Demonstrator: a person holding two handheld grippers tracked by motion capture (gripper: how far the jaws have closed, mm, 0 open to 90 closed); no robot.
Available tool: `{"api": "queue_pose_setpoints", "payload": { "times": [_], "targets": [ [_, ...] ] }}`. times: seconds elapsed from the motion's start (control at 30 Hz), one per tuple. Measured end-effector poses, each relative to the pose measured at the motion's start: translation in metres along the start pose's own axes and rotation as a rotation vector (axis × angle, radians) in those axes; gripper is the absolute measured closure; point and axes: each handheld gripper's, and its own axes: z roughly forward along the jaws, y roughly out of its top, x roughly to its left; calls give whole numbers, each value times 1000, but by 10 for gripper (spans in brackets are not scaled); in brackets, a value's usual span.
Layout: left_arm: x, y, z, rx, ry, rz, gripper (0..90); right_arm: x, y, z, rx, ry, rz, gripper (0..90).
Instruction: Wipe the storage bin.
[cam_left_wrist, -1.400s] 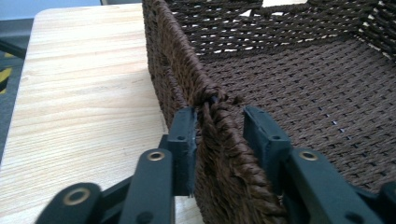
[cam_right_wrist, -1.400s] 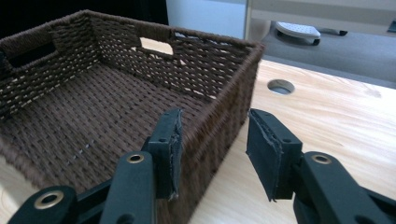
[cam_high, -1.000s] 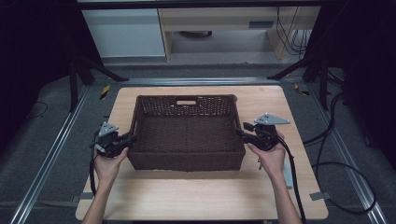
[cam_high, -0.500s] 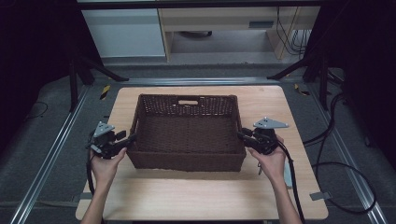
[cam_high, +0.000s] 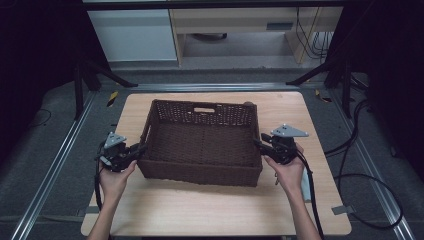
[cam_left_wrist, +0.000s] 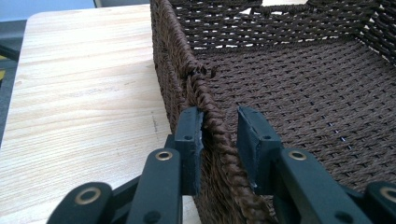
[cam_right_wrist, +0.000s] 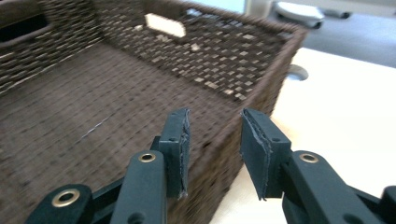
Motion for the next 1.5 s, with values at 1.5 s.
{"api": "queue_pose_setpoints", "payload": {
  "times": [1.5],
  "targets": [
    [4, 2, -22, -80, 13, -6, 577, 7, -8, -2, 31, -49, 17, 646]
  ]
}}
